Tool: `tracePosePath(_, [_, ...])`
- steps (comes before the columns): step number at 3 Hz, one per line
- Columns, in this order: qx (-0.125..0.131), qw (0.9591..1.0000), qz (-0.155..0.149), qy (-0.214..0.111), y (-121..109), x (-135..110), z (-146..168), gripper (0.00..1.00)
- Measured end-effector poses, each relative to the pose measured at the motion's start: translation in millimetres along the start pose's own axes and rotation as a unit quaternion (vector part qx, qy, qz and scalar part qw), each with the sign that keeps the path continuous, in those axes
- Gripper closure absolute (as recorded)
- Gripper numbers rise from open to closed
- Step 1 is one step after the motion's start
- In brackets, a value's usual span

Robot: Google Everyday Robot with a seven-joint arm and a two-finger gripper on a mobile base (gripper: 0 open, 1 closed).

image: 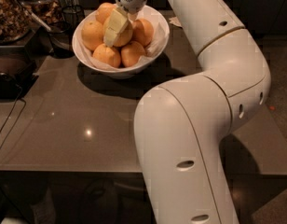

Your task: Pick orange from white bowl

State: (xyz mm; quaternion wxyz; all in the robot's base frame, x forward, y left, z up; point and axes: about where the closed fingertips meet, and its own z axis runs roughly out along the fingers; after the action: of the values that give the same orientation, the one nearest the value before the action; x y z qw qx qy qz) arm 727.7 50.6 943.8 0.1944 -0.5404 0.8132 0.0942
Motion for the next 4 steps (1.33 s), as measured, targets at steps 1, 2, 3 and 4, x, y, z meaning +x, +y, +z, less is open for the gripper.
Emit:
tracePosePath(1, [-0.007, 1.0000, 0.002, 0.005, -0.9, 2.1, 10.2, 0.21])
tracePosePath(2, [-0.005, 1.0000, -0.001, 0.004, -1.4, 0.5, 8.3, 0.40])
tracePosePath(3, [0.001, 0.9999, -0.015, 0.003, -0.8, -2.5, 7.8, 0.63])
tracePosePath(4, [0.001, 0.9996, -0.026, -0.008, 0.6, -2.5, 6.5, 0.87])
